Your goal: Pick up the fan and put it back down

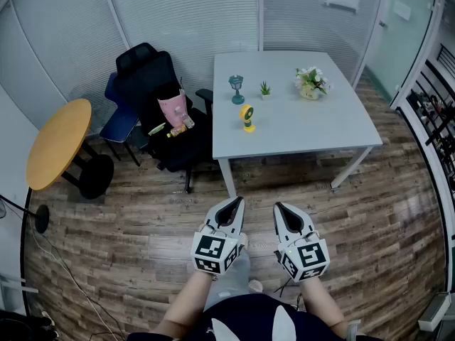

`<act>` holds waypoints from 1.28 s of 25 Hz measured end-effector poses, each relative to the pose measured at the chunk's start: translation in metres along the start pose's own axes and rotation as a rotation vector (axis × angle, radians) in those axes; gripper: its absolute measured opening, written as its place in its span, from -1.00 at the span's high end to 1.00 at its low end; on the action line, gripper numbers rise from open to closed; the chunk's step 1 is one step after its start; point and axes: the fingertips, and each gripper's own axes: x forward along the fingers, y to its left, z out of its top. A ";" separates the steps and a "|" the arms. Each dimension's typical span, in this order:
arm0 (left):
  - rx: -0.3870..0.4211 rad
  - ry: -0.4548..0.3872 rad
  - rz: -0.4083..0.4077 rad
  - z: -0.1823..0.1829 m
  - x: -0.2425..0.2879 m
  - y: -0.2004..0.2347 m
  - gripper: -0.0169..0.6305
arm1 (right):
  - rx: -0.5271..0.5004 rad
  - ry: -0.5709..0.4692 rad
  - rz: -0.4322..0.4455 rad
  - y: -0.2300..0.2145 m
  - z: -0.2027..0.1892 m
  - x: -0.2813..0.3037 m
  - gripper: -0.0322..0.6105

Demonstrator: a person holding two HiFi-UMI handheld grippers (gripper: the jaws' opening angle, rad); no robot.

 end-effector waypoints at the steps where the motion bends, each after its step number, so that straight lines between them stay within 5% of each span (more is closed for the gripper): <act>1: 0.007 -0.003 -0.007 0.003 0.010 0.004 0.88 | -0.001 -0.001 0.001 -0.005 0.002 0.009 0.89; 17: 0.003 0.009 -0.055 0.041 0.130 0.118 0.88 | 0.003 0.013 -0.013 -0.071 0.028 0.163 0.88; 32: 0.004 0.084 -0.102 0.026 0.195 0.185 0.88 | 0.000 0.110 0.030 -0.090 0.007 0.244 0.88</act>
